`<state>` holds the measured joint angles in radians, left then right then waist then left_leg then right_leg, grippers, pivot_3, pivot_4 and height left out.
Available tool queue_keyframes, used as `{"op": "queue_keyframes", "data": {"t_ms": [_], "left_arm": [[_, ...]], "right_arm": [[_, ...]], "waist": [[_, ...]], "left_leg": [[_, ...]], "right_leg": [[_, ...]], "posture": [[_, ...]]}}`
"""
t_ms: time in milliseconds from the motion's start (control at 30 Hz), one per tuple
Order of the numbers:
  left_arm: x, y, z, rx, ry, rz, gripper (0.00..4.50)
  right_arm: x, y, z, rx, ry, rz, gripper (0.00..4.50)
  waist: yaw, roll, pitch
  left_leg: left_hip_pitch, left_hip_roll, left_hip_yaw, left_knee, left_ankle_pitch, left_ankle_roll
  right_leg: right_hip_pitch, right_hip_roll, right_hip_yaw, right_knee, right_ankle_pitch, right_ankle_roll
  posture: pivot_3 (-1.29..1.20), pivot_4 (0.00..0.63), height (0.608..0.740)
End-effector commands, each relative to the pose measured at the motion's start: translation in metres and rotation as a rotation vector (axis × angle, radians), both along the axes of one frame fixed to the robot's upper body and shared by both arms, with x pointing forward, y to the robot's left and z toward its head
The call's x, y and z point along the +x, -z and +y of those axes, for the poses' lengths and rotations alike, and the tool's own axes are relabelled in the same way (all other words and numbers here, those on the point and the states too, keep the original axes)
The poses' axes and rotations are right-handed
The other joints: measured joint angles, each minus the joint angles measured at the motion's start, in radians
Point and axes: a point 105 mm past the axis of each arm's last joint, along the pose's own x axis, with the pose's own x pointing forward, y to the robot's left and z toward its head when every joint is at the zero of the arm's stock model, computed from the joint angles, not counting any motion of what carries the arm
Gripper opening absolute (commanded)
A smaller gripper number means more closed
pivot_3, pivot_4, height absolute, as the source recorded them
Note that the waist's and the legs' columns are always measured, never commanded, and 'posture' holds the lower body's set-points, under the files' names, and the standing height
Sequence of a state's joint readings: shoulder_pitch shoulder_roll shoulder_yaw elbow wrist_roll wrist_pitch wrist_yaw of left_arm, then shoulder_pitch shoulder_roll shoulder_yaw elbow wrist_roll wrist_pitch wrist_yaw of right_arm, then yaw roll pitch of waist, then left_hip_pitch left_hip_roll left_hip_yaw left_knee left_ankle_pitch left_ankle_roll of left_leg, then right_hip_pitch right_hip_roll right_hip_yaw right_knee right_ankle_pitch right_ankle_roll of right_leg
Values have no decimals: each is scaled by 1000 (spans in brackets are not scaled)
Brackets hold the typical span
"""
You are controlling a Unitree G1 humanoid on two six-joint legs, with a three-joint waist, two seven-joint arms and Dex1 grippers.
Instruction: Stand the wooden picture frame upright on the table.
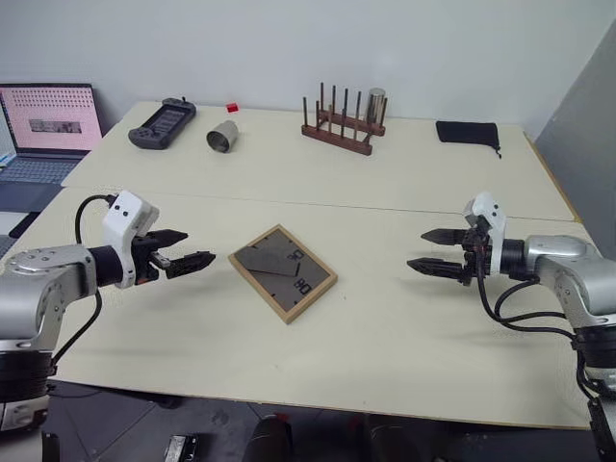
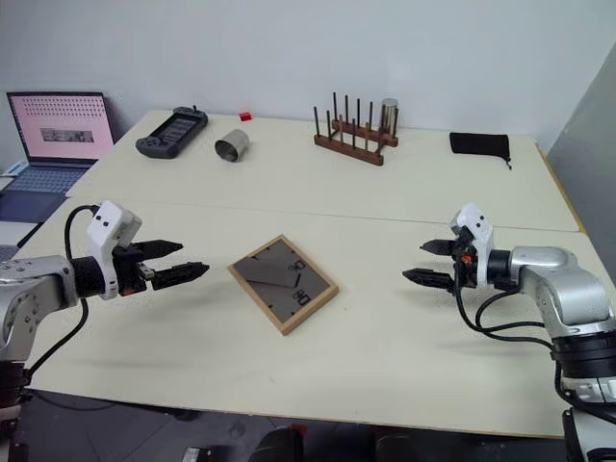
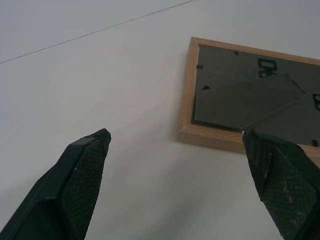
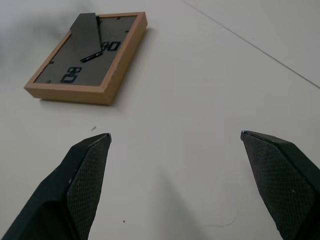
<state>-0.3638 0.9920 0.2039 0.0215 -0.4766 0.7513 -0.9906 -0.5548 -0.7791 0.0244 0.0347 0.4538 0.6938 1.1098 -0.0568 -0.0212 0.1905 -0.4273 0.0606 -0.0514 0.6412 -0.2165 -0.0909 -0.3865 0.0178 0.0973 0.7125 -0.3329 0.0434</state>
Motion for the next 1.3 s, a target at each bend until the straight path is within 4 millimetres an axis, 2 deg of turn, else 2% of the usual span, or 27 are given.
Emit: {"op": "queue_keyframes", "data": {"t_ms": [33,133,300,500,600,700,733,867,1100,1133,1200,1300], "left_arm": [[-1,-13,-1,49,41,-46,4500],[7,-8,4,25,-31,-46,4500],[2,-3,3,49,-11,-26,4500],[5,2,9,46,-35,-33,4500],[5,2,3,43,2,-38,3963],[6,4,-1,42,24,-43,3190],[6,6,-2,43,29,-43,3067],[2,18,0,71,30,-27,2173],[12,43,-9,74,9,-23,572],[15,46,-13,68,11,-26,324],[23,52,-20,64,14,-30,27],[29,60,-27,70,37,-24,27]], "right_arm": [[3,-18,-2,-7,-20,-54,4422],[4,-11,-1,-13,-7,-54,4422],[-2,-12,8,-10,-47,-54,4422],[2,-4,22,9,-70,-48,4422],[6,2,30,28,-100,-37,3899],[10,9,33,21,-111,-37,3073],[12,10,36,19,-109,-42,2927],[18,16,52,-2,-133,-75,1914],[28,30,86,-4,-163,-109,168],[28,32,93,3,-177,-116,0],[28,37,104,17,-190,-120,0],[26,45,116,15,-210,-119,0]], "waist": [[0,0,0],[0,0,0],[0,0,0],[0,0,0],[0,0,0],[0,0,0],[0,0,0],[-3,0,0],[-1,0,0],[-1,0,0],[0,0,0],[0,0,0]], "left_leg": [[0,0,0,0,0,0],[0,0,0,0,0,0],[-1,0,0,0,0,0],[-1,1,0,0,0,0],[-1,1,0,1,0,0],[-1,1,0,1,0,0],[-1,1,0,1,0,0],[-1,1,0,1,0,0],[0,1,0,2,0,0],[0,1,0,2,0,0],[-1,1,0,2,0,0],[-1,1,-1,2,0,0]], "right_leg": [[0,0,0,0,0,0],[0,0,0,0,0,0],[-1,0,0,0,0,0],[-1,0,0,1,0,0],[-1,0,0,1,0,0],[-1,0,0,1,0,0],[-1,0,0,1,0,0],[-1,1,0,1,0,0],[-1,1,0,2,0,0],[-1,1,0,2,0,0],[-1,1,0,2,0,0],[-1,1,-1,3,0,0]], "posture": [[0,150,740],[0,150,740],[0,150,740],[0,150,740],[0,150,740],[0,150,740],[0,150,740],[0,150,740],[0,150,740],[0,150,740],[0,150,740],[0,150,740]]}}
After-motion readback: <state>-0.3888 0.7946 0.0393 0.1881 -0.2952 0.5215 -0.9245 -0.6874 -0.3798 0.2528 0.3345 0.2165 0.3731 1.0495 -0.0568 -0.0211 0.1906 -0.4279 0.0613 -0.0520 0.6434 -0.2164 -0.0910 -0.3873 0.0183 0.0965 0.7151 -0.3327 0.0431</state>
